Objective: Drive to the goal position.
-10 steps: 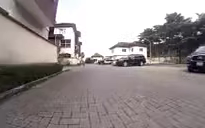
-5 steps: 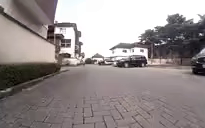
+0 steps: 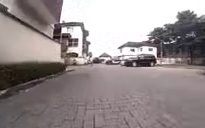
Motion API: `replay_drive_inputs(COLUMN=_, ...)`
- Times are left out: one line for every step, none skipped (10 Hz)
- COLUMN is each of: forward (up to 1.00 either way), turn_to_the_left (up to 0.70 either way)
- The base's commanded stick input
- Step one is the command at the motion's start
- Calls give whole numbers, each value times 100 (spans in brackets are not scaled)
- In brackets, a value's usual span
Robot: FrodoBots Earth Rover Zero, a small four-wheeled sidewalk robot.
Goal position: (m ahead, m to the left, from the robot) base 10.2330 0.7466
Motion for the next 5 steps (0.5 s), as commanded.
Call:
replay_drive_inputs(forward=70, turn_to_the_left=0)
replay_drive_inputs(forward=70, turn_to_the_left=0)
replay_drive_inputs(forward=70, turn_to_the_left=0)
replay_drive_inputs(forward=70, turn_to_the_left=0)
replay_drive_inputs(forward=70, turn_to_the_left=0)
